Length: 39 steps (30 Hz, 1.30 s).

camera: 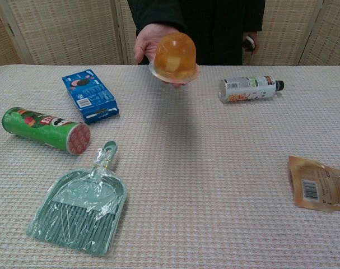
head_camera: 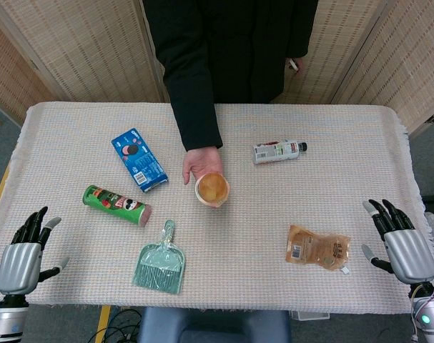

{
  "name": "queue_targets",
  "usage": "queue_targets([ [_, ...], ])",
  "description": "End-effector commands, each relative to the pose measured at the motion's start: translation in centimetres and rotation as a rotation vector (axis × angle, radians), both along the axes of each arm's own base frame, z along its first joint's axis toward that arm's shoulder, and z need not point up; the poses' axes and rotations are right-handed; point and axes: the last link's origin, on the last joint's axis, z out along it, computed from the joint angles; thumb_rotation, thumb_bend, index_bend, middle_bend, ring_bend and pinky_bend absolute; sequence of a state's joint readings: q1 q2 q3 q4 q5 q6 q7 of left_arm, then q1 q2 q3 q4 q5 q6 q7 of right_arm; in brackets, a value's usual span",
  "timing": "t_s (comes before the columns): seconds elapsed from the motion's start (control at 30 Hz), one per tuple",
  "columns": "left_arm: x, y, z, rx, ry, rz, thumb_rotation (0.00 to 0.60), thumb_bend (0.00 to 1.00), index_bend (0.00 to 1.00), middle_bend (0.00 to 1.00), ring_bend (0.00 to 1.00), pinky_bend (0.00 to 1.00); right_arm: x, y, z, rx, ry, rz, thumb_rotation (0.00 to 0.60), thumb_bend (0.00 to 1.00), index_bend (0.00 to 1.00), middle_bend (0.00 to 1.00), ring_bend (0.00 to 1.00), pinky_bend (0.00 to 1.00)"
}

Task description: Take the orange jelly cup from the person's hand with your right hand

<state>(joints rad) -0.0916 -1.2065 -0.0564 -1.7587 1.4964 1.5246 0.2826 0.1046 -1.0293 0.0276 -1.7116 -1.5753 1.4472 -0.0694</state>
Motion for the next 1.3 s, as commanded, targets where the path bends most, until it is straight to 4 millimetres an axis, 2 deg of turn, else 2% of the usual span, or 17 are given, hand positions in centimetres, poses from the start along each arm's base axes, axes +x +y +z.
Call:
queue_targets([
  [0.03,0.1,0.1,-0.1,-0.002,0.001,-0.003,0.600,0.22,0.19,0.03,0.05,0.21,0.1,-0.1,0.0,-0.002,-0.004,0.007,0.600,0.33,0.00,0.07,0.01,0.12],
  [0.23,0.3,0.3,-0.3,-0.007,0.004,-0.009,0.600,0.22,0.19,0.03,0.05,0.21,0.9,-0.5,-0.2,0.005,-0.018,0.048,0.600,0.33,0.00,0.07,0.01,0.12],
  [0.37,0.4,0.3,-0.4,-0.015,0.008,-0.012,0.600,0.22,0.19,0.03,0.05,0.21,2.4,-1.6,-0.9,0.064,-0.039,0.106,0.600,0.33,0.00,0.07,0.01,0.12],
  [0.47,0.4,0.3,-0.4,-0.013,0.005,-0.015,0.600,0.22,0.19,0.03,0.05,0.21,4.4,-3.2,-1.7,0.111,-0.032,0.184,0.600,0.33,0.00,0.07,0.01,0.12],
  [0.67,0.2,0.1,-0.1,-0.012,0.004,-0.014,0.600,0.22,0.19,0.03,0.05,0.21,9.9,-7.5,-4.0,0.233,-0.051,0.332,0.600,0.33,0.00,0.07,0.01,0.12],
  [0.8,0.0,-0.2,0.1,-0.006,0.001,-0.011,0.600,0.22,0.19,0.03,0.05,0.21,13.7,-9.9,-6.3,0.294,-0.025,0.411,0.600,0.32,0.00,0.07,0.01,0.12],
  [0.87,-0.1,-0.5,0.3,-0.006,-0.005,-0.007,0.600,0.22,0.19,0.03,0.05,0.21,15.8,-11.2,-7.7,0.319,-0.020,0.451,0.600,0.29,0.00,0.07,0.01,0.12],
  [1.1,-0.7,-1.2,0.9,0.008,-0.006,0.014,0.600,0.22,0.19,0.03,0.05,0.21,21.1,-14.0,-10.8,0.351,-0.047,0.514,0.600,0.14,0.00,0.05,0.01,0.14],
  [1.17,-0.8,-1.3,0.9,0.007,-0.011,0.017,0.600,0.22,0.19,0.03,0.05,0.21,22.4,-14.8,-11.5,0.344,-0.048,0.531,0.600,0.10,0.00,0.05,0.01,0.16],
  [1.3,-1.0,-1.7,0.9,-0.014,-0.035,0.022,0.600,0.22,0.19,0.03,0.05,0.21,24.0,-16.1,-12.9,0.341,-0.035,0.534,0.600,0.10,0.00,0.05,0.01,0.19],
])
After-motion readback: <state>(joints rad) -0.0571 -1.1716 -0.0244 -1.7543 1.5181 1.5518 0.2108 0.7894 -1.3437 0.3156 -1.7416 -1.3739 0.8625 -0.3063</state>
